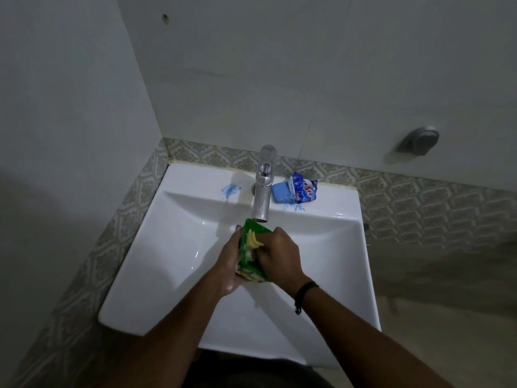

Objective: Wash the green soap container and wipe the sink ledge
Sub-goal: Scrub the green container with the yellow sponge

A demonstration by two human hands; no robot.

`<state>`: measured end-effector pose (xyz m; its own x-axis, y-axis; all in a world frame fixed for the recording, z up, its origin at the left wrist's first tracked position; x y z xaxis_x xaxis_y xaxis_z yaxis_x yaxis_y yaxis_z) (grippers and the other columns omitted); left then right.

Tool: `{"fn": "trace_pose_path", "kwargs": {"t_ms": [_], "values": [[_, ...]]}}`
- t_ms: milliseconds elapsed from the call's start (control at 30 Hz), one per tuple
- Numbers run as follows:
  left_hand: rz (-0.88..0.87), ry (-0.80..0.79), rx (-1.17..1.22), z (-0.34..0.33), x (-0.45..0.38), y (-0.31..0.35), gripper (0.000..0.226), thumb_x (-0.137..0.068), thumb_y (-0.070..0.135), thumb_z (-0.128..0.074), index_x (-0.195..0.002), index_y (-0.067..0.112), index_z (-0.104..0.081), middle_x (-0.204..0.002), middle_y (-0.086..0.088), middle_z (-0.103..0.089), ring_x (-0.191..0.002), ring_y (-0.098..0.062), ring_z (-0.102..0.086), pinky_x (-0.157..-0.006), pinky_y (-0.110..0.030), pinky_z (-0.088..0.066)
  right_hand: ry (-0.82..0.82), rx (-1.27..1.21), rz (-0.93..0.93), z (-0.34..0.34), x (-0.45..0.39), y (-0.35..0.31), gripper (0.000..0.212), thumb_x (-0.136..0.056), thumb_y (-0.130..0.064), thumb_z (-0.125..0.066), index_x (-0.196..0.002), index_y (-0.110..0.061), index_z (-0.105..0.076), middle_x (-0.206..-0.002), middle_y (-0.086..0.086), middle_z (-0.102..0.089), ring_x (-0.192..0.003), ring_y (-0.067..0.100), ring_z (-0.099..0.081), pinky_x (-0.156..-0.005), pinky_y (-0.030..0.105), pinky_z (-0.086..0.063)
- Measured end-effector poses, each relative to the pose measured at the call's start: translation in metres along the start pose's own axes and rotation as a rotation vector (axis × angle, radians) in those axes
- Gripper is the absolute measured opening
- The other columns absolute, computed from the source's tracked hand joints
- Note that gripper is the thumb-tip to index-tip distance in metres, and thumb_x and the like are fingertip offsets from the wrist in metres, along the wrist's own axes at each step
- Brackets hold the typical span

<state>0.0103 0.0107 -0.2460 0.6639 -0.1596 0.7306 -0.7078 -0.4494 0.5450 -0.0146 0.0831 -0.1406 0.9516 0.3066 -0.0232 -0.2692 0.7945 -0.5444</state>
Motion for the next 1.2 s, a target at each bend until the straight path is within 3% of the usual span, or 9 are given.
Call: {"fn": "trace_pose_path", "kwargs": {"t_ms": [167,300,467,600,767,867,1000,1133,1200], "values": [[-0.157,0.083,-0.156,-0.011,0.001,0.015,0.057,-0.094,0.063,-0.034,-0.116,0.021,-0.065,-0.112,-0.011,-0.070,-0.105,-0.027,-0.064,-0.095,-0.046,-0.050,0.232,-0.130,-0.401,0.018,-0.016,0.036,0.020,-0.081,-0.018,-0.052,-0.064,-0.015,-0.062,-0.064,0.002,-0.063,-0.065,0.023,-0.058,-0.059,0.032,-0.049],[-0.367,0.198,-0.370,-0.008,0.012,0.038,0.047,-0.100,0.052,-0.033,-0.101,0.020,-0.067,-0.091,-0.007,-0.071,-0.081,-0.018,-0.066,-0.074,-0.030,-0.051,0.248,-0.149,-0.507,0.012,0.002,0.058,0.027,-0.086,-0.019,-0.052,-0.059,-0.019,-0.057,-0.062,0.000,-0.059,-0.066,0.022,-0.059,-0.058,0.031,-0.048],[-0.371,0.204,-0.377,-0.002,0.013,0.034,0.050,-0.100,0.053,-0.031,-0.090,0.022,-0.068,-0.087,-0.007,-0.072,-0.080,-0.019,-0.067,-0.075,-0.029,-0.051,0.001,0.090,-0.062,-0.002,0.004,0.029,0.014,-0.082,-0.013,-0.056,-0.074,-0.012,-0.067,-0.074,0.008,-0.064,-0.081,0.024,-0.052,-0.055,0.029,-0.036],[-0.363,0.205,-0.297,-0.004,0.014,0.038,0.049,-0.099,0.055,-0.032,-0.087,0.024,-0.068,-0.088,-0.005,-0.072,-0.085,-0.022,-0.066,-0.075,-0.029,-0.049,-0.077,0.201,0.298,0.001,0.018,0.001,0.007,-0.069,-0.013,-0.067,-0.064,-0.015,-0.064,-0.068,0.008,-0.061,-0.069,0.025,-0.057,-0.050,0.023,-0.029],[-0.315,0.135,-0.353,-0.012,0.011,0.025,0.051,-0.099,0.055,-0.030,-0.099,0.022,-0.068,-0.092,-0.009,-0.073,-0.085,-0.024,-0.068,-0.072,-0.030,-0.051,0.037,0.264,0.257,0.023,-0.003,0.017,0.014,-0.061,-0.004,-0.076,-0.068,-0.014,-0.069,-0.065,0.003,-0.063,-0.065,0.026,-0.055,-0.042,0.028,-0.037],[-0.335,0.181,-0.328,-0.002,0.011,0.032,0.050,-0.099,0.053,-0.032,-0.089,0.022,-0.070,-0.086,-0.005,-0.074,-0.085,-0.024,-0.069,-0.080,-0.034,-0.052,-0.083,0.287,0.494,-0.009,0.023,-0.008,0.010,-0.061,-0.007,-0.072,-0.061,-0.015,-0.065,-0.066,0.004,-0.062,-0.067,0.026,-0.058,-0.044,0.027,-0.042],[-0.311,0.170,-0.370,0.000,0.010,0.022,0.052,-0.099,0.055,-0.031,-0.097,0.021,-0.071,-0.091,-0.009,-0.074,-0.088,-0.027,-0.069,-0.081,-0.035,-0.052,0.057,0.278,0.322,0.014,0.003,0.017,0.021,-0.059,-0.002,-0.080,-0.060,-0.016,-0.065,-0.059,0.001,-0.059,-0.061,0.022,-0.052,-0.043,0.024,-0.029],[-0.303,0.187,-0.334,0.007,0.012,0.024,0.052,-0.098,0.055,-0.034,-0.101,0.019,-0.071,-0.094,-0.008,-0.075,-0.091,-0.026,-0.069,-0.087,-0.036,-0.051,-0.103,0.287,0.556,-0.016,0.026,-0.011,0.009,-0.066,-0.008,-0.076,-0.068,-0.013,-0.069,-0.075,0.006,-0.064,-0.073,0.025,-0.058,-0.047,0.028,-0.045],[-0.278,0.182,-0.311,0.009,0.011,0.023,0.053,-0.098,0.058,-0.032,-0.098,0.023,-0.072,-0.095,-0.009,-0.075,-0.093,-0.029,-0.069,-0.092,-0.042,-0.051,-0.015,0.272,0.462,0.001,0.012,-0.002,0.013,-0.063,-0.003,-0.076,-0.066,-0.013,-0.068,-0.067,0.004,-0.062,-0.068,0.024,-0.056,-0.045,0.024,-0.035]]}}
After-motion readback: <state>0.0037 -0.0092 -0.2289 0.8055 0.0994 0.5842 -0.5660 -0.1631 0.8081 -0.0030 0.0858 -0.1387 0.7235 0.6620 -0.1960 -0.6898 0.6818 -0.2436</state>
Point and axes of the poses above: each hand's wrist, its own x-axis away from the middle knuckle, its own z-axis out of the back of the hand, y = z × x, the point moved 9 cm from there along -x, towards the middle knuckle
